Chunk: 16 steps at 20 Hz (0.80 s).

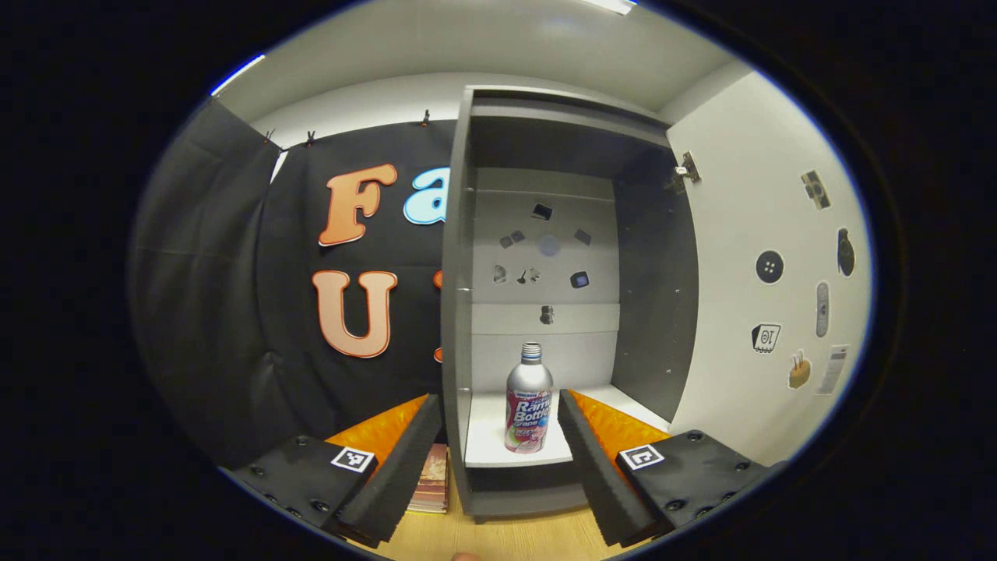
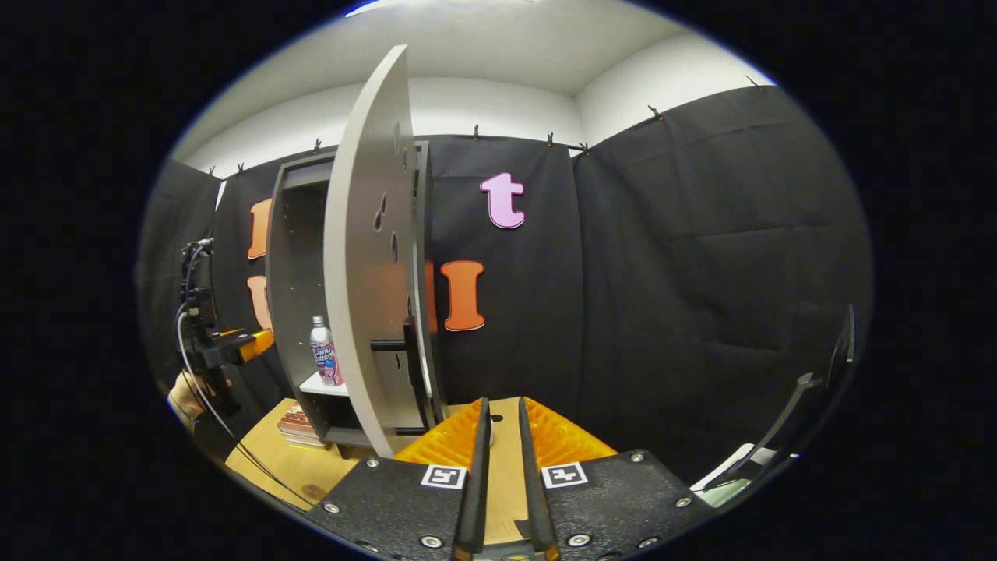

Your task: Open the cabinet door with the right hand, grasp the bottle in the cabinet with the left hand and place it on the coaster, then close the cabinet door with the right hand.

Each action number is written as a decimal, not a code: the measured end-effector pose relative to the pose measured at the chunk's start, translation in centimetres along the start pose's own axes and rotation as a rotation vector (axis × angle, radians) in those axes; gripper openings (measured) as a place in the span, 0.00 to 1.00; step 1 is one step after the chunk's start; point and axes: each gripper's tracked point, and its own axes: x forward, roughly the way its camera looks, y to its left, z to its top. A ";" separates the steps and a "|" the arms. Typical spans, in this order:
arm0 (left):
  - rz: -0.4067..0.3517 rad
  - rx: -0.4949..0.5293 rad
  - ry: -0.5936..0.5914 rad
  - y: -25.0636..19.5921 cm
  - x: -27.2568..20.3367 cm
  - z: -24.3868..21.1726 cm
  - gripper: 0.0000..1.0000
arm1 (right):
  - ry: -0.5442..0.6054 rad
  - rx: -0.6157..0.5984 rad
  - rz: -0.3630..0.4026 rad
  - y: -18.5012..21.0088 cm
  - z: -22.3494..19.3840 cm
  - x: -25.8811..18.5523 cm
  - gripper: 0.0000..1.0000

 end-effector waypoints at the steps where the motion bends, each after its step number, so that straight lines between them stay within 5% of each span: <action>1: -0.015 -0.001 0.000 -1.0 1.4 -0.6 0.99 | 0.002 0.002 -0.005 -0.2 -0.1 0.0 0.29; 2: -0.029 -0.004 0.002 -1.8 2.8 -1.0 0.96 | 0.003 0.005 -0.011 -0.5 0.0 0.0 0.38; 3: -0.031 -0.003 0.005 -2.2 3.8 -1.5 0.97 | 0.004 0.009 -0.018 -0.7 0.0 0.0 0.36; 5: -0.038 -0.008 0.012 -3.1 6.0 -2.3 0.99 | 0.008 0.015 -0.034 -1.2 0.0 0.0 0.61; 10: -0.024 0.035 0.020 -4.3 10.3 -3.5 0.98 | 0.019 0.021 -0.064 -2.6 -0.4 0.1 0.92; 12: -0.019 0.042 0.026 -4.4 11.6 -4.0 0.96 | 0.024 0.021 -0.076 -2.9 -0.4 0.4 0.85; 13: -0.017 0.042 0.031 -4.3 12.1 -4.4 0.98 | 0.024 0.020 -0.082 -3.0 -0.4 0.6 0.98; 16: 0.001 0.048 0.051 -3.9 13.5 -5.6 0.98 | 0.027 0.018 -0.103 -3.6 -0.4 1.3 0.93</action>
